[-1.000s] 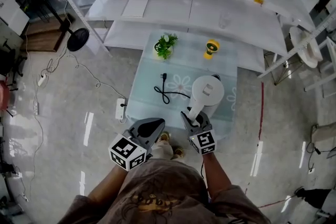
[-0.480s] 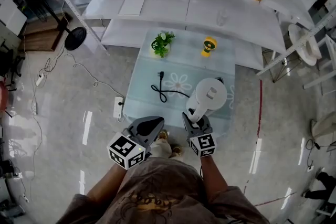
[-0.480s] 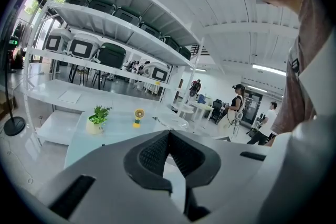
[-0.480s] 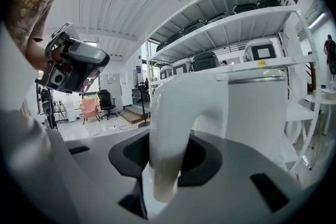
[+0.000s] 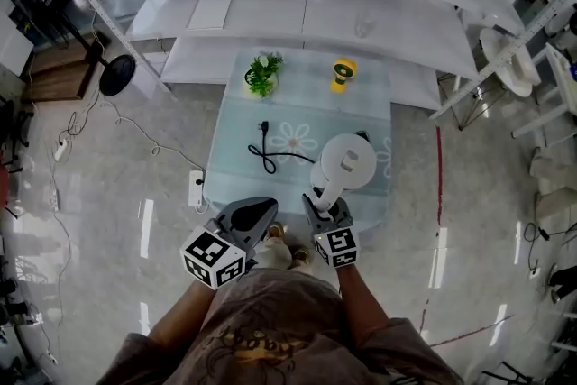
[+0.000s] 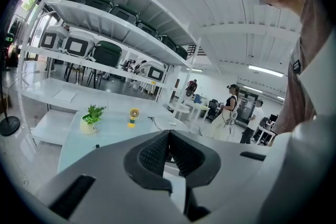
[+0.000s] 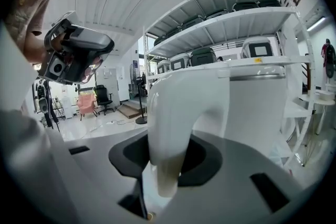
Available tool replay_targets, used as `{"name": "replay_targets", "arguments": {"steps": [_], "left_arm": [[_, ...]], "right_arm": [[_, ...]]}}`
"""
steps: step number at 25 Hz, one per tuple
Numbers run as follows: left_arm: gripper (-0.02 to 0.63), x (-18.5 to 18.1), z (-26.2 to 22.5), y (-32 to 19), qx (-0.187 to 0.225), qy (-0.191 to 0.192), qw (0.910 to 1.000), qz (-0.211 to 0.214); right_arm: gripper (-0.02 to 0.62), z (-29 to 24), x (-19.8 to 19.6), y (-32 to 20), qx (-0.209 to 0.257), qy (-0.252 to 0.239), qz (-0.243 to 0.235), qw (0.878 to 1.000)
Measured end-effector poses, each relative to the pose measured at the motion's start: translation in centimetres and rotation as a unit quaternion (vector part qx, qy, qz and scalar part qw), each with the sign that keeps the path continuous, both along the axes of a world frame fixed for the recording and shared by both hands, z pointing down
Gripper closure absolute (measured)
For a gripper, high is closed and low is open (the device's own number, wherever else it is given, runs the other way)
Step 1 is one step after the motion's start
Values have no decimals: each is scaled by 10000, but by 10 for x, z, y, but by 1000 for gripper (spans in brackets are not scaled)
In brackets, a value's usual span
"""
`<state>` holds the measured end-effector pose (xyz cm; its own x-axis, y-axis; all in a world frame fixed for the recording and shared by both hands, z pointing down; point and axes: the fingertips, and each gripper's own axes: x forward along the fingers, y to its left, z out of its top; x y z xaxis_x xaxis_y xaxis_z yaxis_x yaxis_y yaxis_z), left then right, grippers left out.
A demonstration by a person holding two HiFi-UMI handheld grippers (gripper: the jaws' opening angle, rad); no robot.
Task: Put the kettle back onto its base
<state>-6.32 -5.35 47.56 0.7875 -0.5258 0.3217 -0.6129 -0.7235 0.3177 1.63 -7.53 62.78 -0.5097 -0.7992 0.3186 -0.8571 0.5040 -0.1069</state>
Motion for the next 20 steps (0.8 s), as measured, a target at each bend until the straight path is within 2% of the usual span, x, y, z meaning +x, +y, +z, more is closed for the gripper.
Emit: {"name": "replay_targets", "arguments": {"steps": [5, 12, 20], "left_arm": [[584, 5, 0, 4, -10, 73, 9999, 100], [584, 16, -2, 5, 9, 144, 9993, 339], [584, 29, -5, -1, -33, 297, 9979, 575]], "right_arm": [[465, 5, 4, 3, -213, -19, 116, 9997], [385, 6, 22, 18, -478, 100, 206, 9986], [370, -30, 40, 36, -398, -20, 308, 9987]]}}
